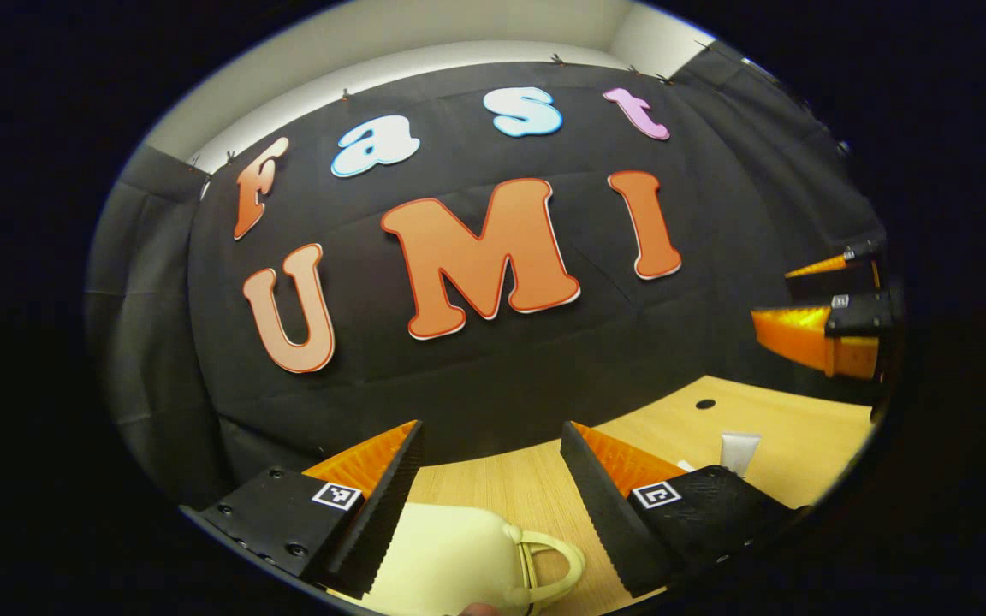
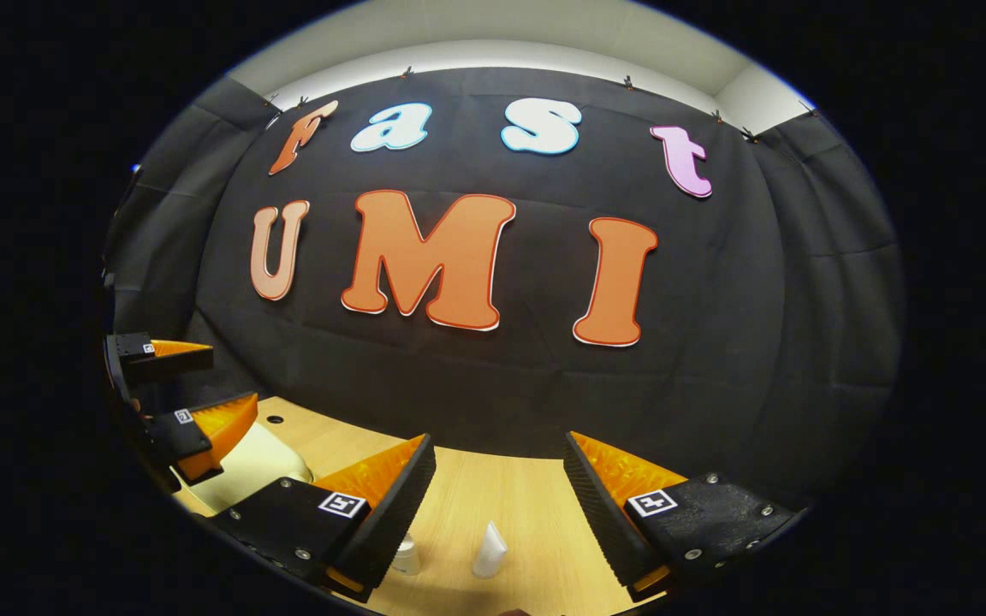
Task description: First open the suitcase, pack the skin care products into it, and then close the suitcase.
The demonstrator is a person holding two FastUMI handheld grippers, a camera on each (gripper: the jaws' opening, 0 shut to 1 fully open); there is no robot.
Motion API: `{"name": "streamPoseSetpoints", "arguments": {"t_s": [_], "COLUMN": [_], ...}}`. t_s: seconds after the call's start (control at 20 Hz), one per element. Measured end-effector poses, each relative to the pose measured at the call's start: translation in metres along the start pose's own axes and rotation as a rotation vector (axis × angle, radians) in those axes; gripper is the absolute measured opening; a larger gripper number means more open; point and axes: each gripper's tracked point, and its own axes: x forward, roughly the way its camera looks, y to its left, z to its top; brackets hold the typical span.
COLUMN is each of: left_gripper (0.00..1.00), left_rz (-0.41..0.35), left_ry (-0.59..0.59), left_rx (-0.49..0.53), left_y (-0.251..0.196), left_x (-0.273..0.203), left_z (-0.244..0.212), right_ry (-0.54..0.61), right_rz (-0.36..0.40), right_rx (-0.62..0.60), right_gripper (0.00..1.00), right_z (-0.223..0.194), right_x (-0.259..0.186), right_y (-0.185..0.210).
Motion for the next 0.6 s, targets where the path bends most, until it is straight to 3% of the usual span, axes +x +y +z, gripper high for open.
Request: {"name": "streamPoseSetpoints", "arguments": {"t_s": [0.3,0.6], "left_gripper": [0.99,0.99], "left_rz": [-0.058,-0.169], "left_ry": [0.064,0.176], "left_rx": [0.164,0.369], "left_y": [-0.029,-0.064], "left_x": [-0.002,-0.001], "left_z": [-0.053,-0.122], "right_ry": [0.033,0.067], "right_rz": [-0.052,-0.084], "right_rx": [0.007,0.009], "right_gripper": [0.95,0.95], "right_z": [-0.014,-0.030], "right_x": [0.000,-0.002], "right_y": [-0.024,-0.039]}}
